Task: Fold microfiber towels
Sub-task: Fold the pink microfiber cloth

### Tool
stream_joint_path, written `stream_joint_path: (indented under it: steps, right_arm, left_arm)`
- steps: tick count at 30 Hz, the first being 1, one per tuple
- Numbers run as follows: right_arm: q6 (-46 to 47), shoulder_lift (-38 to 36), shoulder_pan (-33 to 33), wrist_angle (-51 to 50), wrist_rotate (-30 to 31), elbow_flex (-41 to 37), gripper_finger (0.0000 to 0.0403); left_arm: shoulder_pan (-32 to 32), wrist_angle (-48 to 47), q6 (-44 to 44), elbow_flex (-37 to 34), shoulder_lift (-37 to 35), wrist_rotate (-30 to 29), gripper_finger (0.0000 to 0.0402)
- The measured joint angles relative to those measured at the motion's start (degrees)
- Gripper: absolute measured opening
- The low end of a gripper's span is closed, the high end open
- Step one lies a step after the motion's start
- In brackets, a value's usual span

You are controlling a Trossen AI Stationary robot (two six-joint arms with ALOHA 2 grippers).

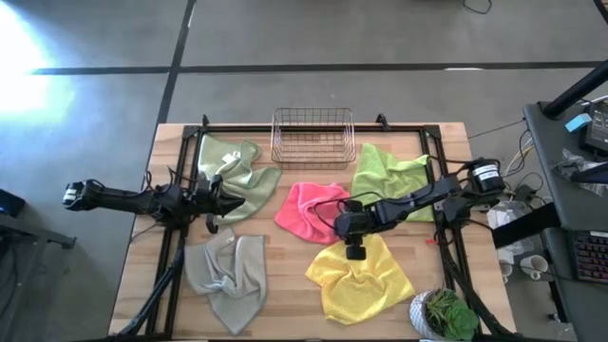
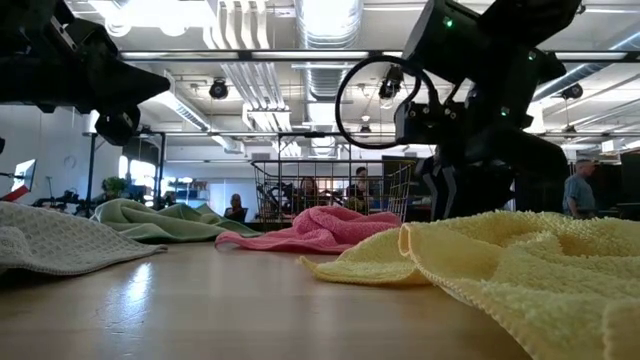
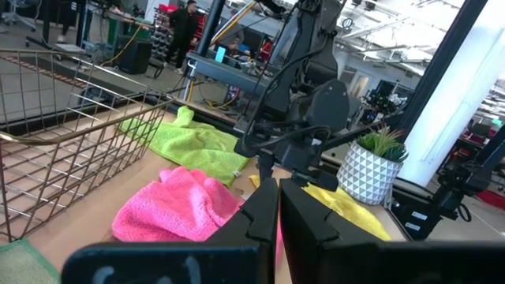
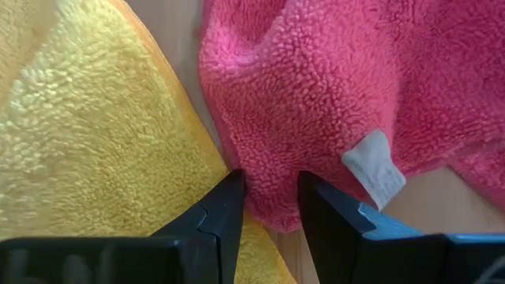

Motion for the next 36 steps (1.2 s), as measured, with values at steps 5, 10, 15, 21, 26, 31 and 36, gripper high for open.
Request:
stream_joint_path:
  steps: [5,10,15,21,26,31,36]
  right_arm:
    - [3.56,1.57,-0.16,0.31,-0.07,0.1,0.0102]
    - [5.33,1.35,-0.14,0.12,-1.12,0.05,0.0058]
    - [9.14,0.9,-0.43,-0.36,-1.6,0.01,0.0016]
    - [13.03,0.16,-0.56,-0.73,-1.79,0.09,0.0009]
    - [14.95,-1.43,-0.56,-2.03,-1.81,0.34,0.0009]
    - [18.53,-2.59,-0.56,-2.2,-1.99,0.44,0.0008]
    - [21.32,-2.79,-0.56,-2.47,-1.99,0.49,0.0008]
  left_arm:
    - [0.0,0.17,0.0,0.0,-0.02,0.0,0.0]
    - [0.0,0.31,0.0,0.0,-0.02,0.0,0.0]
    - [0.0,0.26,0.0,0.0,0.19,0.0,0.0]
    - [0.0,0.22,0.0,0.0,1.17,0.0,0.0]
    - [0.0,0.22,-0.11,0.0,2.3,0.0,0.0017]
    - [0.0,0.28,-3.86,0.0,3.61,-1.62,0.0067]
    - [0.01,3.81,-2.53,0.0,5.1,-2.19,0.0104]
